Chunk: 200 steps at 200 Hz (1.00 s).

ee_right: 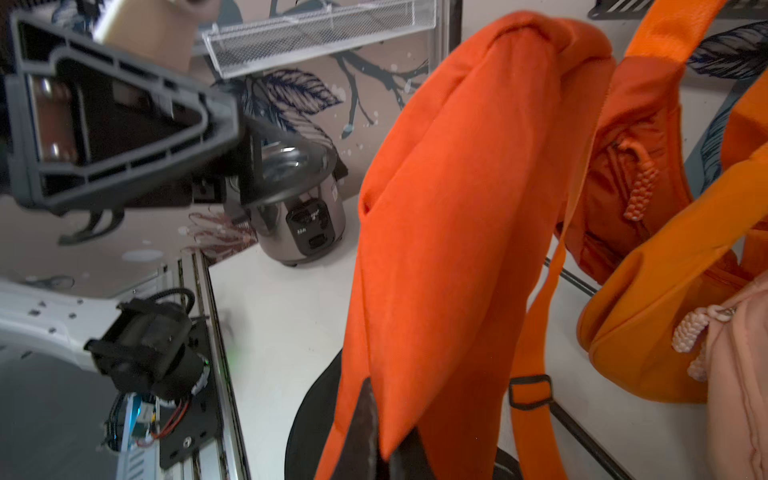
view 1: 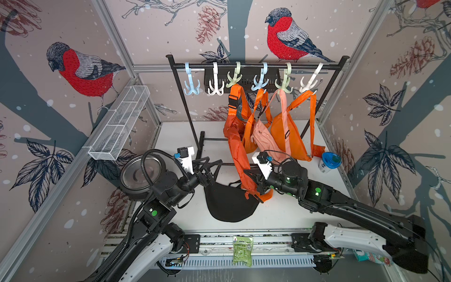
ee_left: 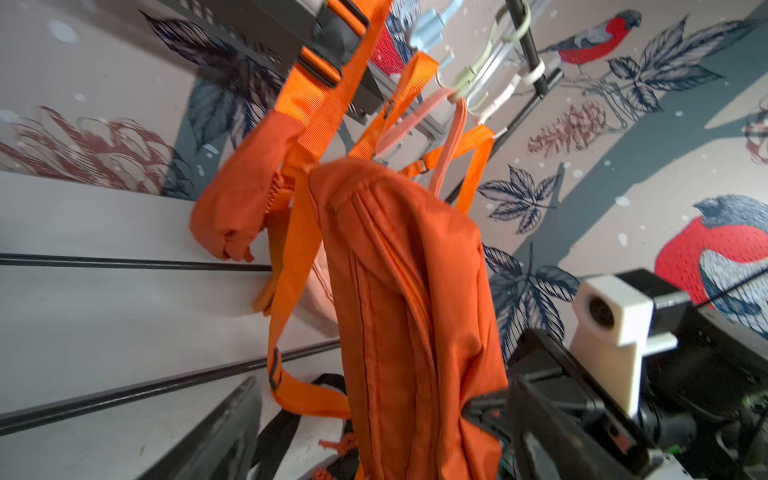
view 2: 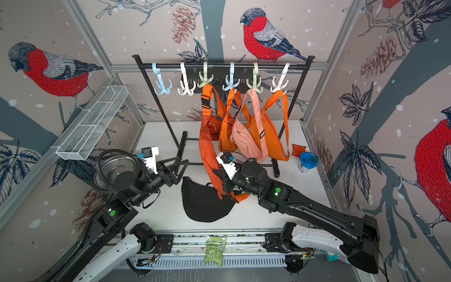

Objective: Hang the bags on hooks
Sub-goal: Pick up the bag from the bag.

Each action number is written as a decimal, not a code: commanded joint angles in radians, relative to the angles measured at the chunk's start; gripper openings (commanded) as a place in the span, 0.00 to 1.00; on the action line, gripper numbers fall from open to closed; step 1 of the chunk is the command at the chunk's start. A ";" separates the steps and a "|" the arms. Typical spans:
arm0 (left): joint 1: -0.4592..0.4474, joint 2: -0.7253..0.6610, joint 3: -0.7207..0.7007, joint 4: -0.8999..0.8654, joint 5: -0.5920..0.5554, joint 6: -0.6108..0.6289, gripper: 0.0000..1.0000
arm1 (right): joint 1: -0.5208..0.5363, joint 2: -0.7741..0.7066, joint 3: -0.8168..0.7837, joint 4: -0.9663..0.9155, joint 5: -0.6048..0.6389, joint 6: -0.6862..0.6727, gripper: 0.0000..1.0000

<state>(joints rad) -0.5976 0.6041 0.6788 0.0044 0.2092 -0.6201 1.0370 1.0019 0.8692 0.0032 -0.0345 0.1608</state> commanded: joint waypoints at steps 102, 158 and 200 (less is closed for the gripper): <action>-0.169 0.276 0.160 0.097 0.108 0.046 0.61 | 0.242 0.182 0.154 0.078 0.398 -0.107 0.06; -0.169 0.258 0.168 -0.024 -0.003 0.122 0.00 | 0.252 0.076 0.125 0.041 0.290 -0.146 0.60; -0.168 0.251 0.178 -0.055 0.029 0.181 0.00 | 0.075 -0.134 -0.035 0.106 0.333 -0.054 0.82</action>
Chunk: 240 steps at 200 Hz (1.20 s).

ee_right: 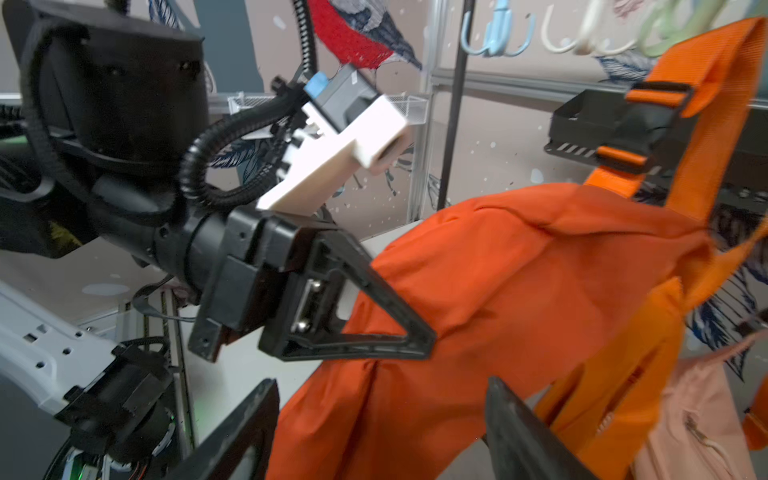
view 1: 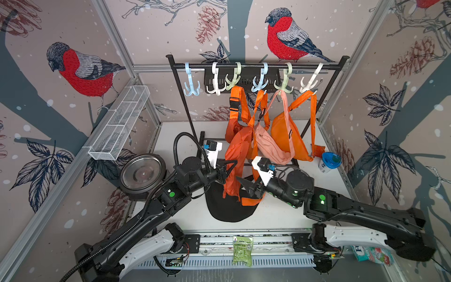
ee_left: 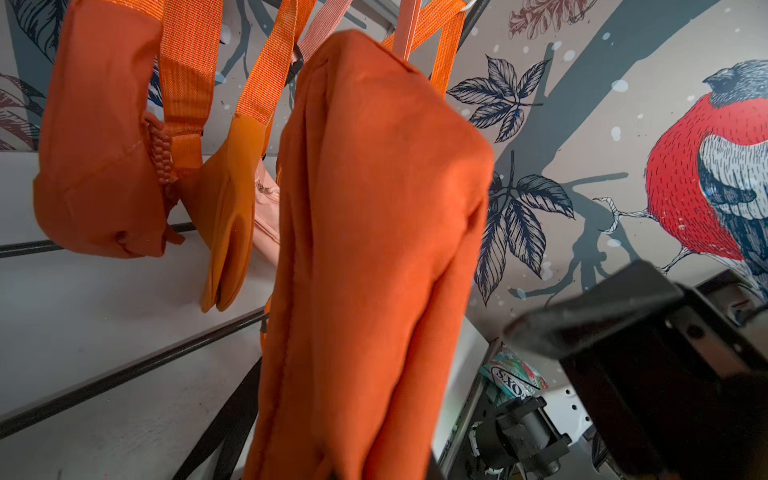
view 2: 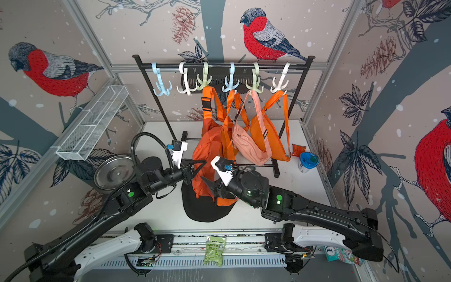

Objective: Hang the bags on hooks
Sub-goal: Pick up the bag from the bag, then hang the bag on the hook.

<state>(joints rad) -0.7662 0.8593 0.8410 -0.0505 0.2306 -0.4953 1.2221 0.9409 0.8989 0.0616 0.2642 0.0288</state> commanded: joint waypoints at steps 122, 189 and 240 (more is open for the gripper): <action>0.001 -0.031 -0.005 0.039 0.039 0.047 0.00 | -0.374 0.076 -0.355 0.125 0.018 0.417 0.95; 0.001 -0.062 -0.034 0.077 0.033 0.012 0.00 | -0.223 0.413 -0.233 0.211 0.377 0.645 0.97; 0.001 -0.118 -0.073 0.079 0.010 0.006 0.00 | -0.248 0.605 -0.126 0.317 0.265 0.609 0.95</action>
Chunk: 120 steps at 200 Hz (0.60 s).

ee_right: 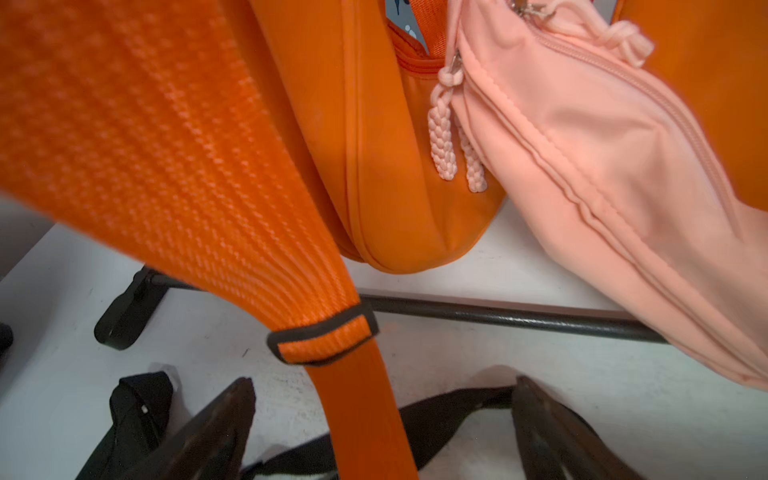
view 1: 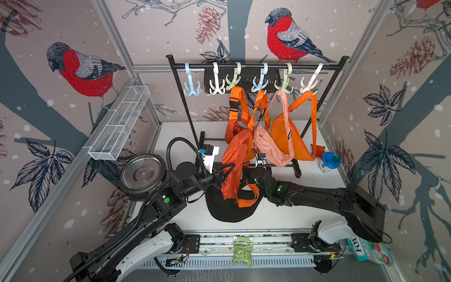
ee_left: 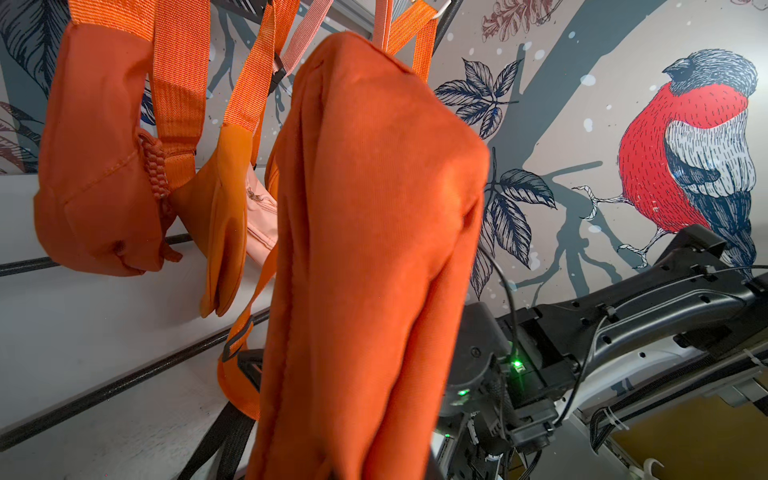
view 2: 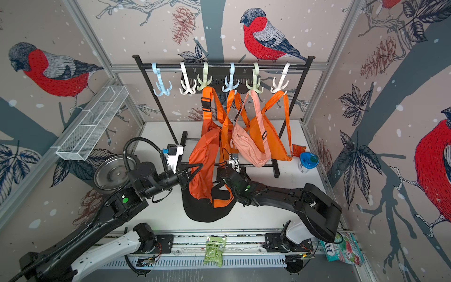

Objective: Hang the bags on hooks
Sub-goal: Hang the bag on the hook.

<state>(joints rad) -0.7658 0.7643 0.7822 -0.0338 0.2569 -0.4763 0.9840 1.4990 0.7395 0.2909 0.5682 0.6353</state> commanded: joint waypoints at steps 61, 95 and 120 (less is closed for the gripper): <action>0.000 -0.084 -0.037 0.037 -0.051 -0.008 0.00 | -0.063 0.125 0.097 0.107 -0.072 -0.023 0.80; 0.000 -0.101 -0.049 0.034 -0.069 -0.003 0.00 | -0.096 0.077 0.070 0.117 -0.087 -0.053 0.45; 0.000 -0.109 -0.054 0.023 -0.089 -0.002 0.00 | -0.096 0.028 0.038 0.116 -0.088 -0.073 0.37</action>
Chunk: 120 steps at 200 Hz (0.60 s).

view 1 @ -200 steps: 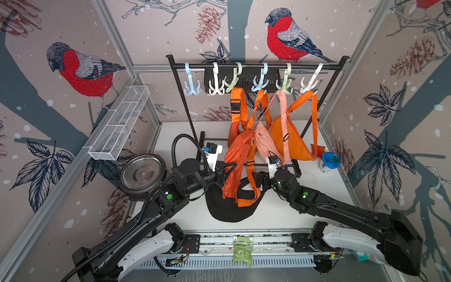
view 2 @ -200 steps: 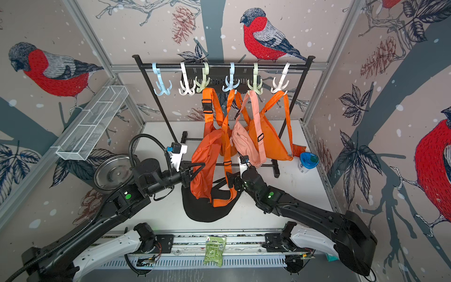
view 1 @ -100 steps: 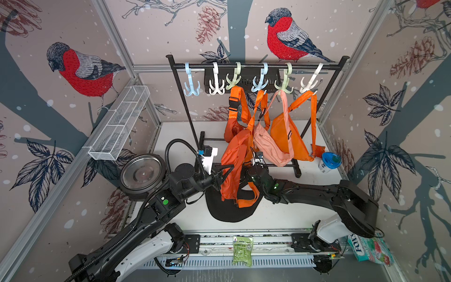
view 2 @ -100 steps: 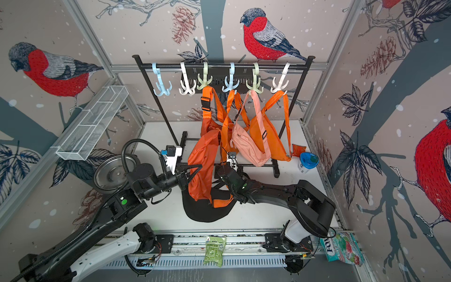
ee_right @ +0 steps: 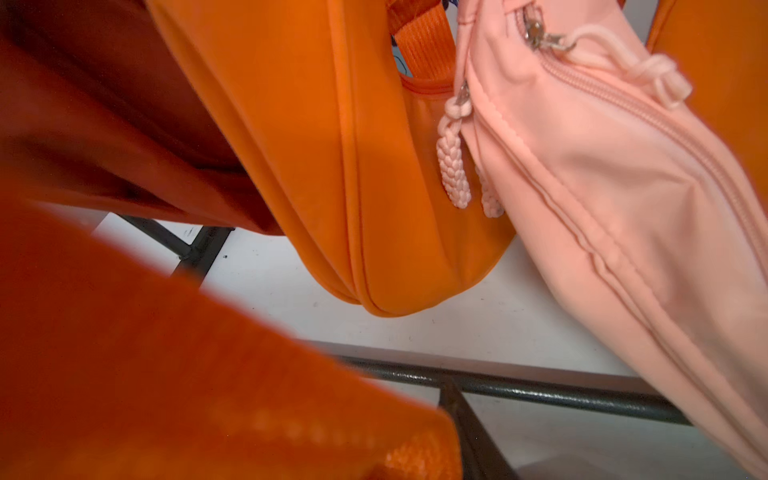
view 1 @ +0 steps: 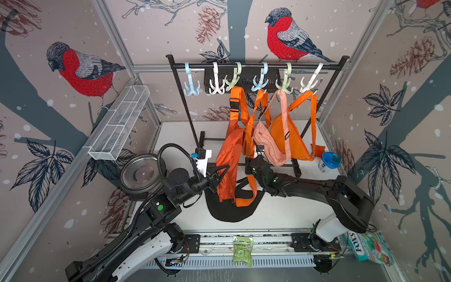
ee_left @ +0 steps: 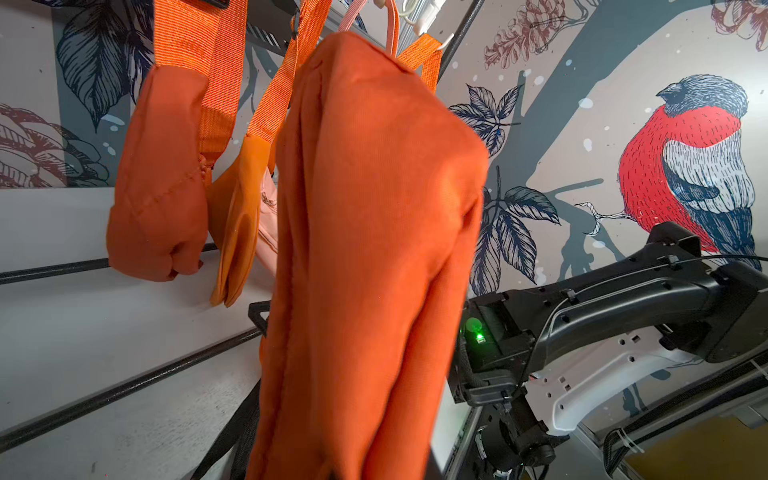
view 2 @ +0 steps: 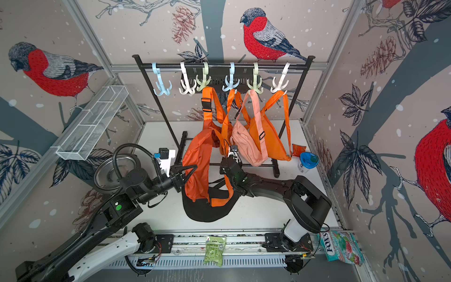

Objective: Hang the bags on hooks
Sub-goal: Hang the bag on the hook.

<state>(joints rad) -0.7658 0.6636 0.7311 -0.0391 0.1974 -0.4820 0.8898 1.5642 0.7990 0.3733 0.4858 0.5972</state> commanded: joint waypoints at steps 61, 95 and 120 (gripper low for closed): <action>0.001 -0.029 -0.001 0.003 -0.062 0.017 0.00 | -0.017 -0.191 -0.136 0.037 -0.013 -0.071 0.29; 0.002 -0.037 -0.004 0.000 -0.069 0.016 0.00 | -0.034 -0.271 -0.185 0.044 -0.056 -0.115 0.16; 0.002 -0.041 -0.007 -0.001 -0.076 0.013 0.00 | -0.047 -0.306 -0.204 0.072 -0.153 -0.155 0.10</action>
<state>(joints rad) -0.7647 0.6277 0.7258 -0.0647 0.1349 -0.4721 0.8494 1.2846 0.6090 0.3969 0.4278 0.4992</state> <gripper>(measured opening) 0.086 0.111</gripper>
